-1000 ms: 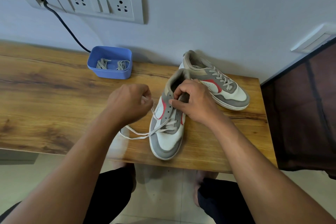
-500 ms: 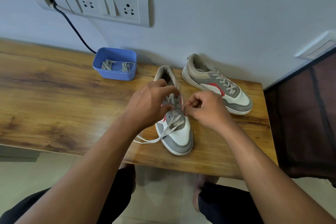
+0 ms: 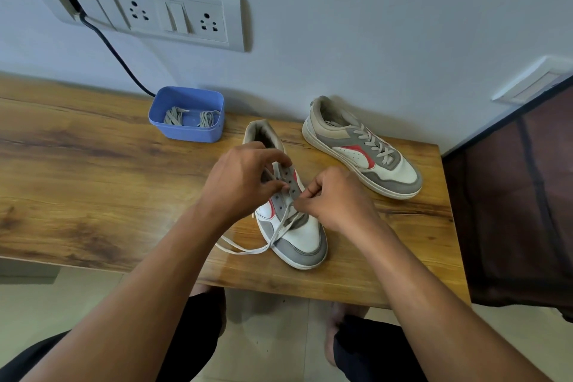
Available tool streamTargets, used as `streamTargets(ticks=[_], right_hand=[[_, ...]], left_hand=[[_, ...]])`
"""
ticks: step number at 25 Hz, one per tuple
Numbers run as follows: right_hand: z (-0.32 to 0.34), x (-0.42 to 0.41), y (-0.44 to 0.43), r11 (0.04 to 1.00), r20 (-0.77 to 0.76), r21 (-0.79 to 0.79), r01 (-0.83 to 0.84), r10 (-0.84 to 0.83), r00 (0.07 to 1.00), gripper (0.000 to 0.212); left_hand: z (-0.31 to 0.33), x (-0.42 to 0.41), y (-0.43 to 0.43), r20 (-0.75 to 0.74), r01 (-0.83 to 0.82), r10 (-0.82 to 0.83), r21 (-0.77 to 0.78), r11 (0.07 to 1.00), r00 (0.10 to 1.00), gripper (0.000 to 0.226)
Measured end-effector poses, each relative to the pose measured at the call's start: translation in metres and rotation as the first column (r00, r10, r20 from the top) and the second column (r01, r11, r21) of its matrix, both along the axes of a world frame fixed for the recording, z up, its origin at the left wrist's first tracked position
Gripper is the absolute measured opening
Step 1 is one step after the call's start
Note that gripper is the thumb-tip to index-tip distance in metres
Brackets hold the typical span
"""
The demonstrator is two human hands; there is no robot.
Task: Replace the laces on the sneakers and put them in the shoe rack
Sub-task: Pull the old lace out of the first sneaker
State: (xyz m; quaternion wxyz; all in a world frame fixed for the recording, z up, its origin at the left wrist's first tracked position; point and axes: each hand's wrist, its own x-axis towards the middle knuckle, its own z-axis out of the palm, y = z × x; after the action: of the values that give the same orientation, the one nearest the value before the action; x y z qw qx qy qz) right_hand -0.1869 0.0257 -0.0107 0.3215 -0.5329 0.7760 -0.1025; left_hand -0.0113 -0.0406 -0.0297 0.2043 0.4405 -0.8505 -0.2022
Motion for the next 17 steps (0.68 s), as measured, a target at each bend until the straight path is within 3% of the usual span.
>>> streamTargets(ticks=[4, 10, 17], right_hand=[[-0.004, 0.002, 0.0, 0.999, -0.009, 0.018, 0.034, -0.034, 0.999, 0.026], [-0.003, -0.005, -0.001, 0.993, 0.149, 0.11, 0.045, -0.061, 0.987, 0.039], [0.0, -0.008, 0.002, 0.999, 0.129, 0.03, 0.012, -0.015, 0.992, 0.025]], left_hand=[[-0.001, 0.0, -0.001, -0.003, -0.006, 0.006, 0.004, 1.0, 1.0, 0.042], [-0.003, 0.002, -0.003, -0.001, -0.008, 0.008, 0.014, 1.0, 1.0, 0.041], [-0.004, 0.002, -0.005, 0.0, -0.01, 0.01, 0.015, 1.0, 1.0, 0.041]])
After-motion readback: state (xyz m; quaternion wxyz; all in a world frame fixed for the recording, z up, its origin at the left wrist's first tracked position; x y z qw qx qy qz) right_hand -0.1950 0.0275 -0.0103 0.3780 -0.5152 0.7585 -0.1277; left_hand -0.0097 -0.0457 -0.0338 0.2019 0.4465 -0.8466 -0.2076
